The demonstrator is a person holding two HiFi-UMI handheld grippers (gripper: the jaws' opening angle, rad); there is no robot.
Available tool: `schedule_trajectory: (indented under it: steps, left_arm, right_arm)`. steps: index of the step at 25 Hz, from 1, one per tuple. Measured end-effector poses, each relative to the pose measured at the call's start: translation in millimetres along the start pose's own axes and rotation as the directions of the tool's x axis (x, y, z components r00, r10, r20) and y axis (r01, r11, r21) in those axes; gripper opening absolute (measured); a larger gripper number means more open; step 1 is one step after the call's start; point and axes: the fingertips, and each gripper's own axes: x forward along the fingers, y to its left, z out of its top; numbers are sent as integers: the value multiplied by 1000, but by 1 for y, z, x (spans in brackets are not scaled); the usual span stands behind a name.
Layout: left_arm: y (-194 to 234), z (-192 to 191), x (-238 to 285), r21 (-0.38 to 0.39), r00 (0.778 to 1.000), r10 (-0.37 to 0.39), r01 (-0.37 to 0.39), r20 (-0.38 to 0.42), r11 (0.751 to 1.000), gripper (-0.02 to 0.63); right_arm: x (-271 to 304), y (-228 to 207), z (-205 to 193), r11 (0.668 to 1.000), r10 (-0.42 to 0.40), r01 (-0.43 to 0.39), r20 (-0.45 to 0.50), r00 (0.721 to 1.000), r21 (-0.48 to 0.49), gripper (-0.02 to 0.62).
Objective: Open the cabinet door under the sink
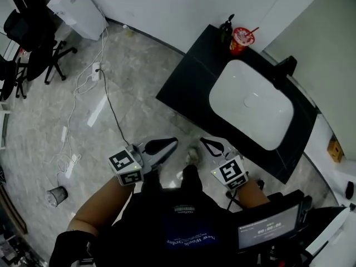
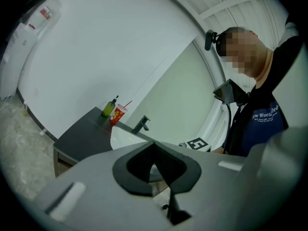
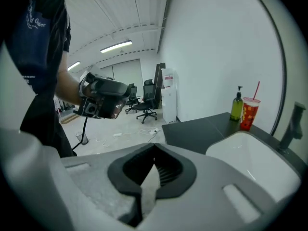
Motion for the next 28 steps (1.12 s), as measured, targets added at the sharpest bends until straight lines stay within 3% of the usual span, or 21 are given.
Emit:
schedule_trajectory:
  steps: [6, 9, 15, 18, 24, 28]
  left_arm:
    - [57, -63, -17, -49, 998, 50, -51, -26, 998, 0]
    - [79, -98, -26, -48, 999, 30, -32, -42, 998, 0]
    - [111, -141, -42, -63, 999, -16, 13, -52, 998, 0]
    - [116, -150, -61, -85, 998, -46, 42, -43, 995, 0]
    - [115, -169, -78, -70, 995, -79, 74, -62, 995, 0]
    - [123, -181, -86, -85, 994, -86, 80, -61, 993, 0]
  right_arm:
    - [57, 6, -44, 992, -81, 71, -93, 992, -108, 3]
    - [82, 2, -69, 983, -147, 131, -121, 982, -131, 3]
    - [142, -4, -94, 936, -265, 224, -125, 956, -271, 8]
    - [162, -1, -98, 908, -321, 262, -142, 936, -326, 65]
    - [167, -25, -110, 788, -506, 394, -134, 852, -473, 187]
    - [178, -33, -120, 679, -606, 441, -108, 788, -586, 269]
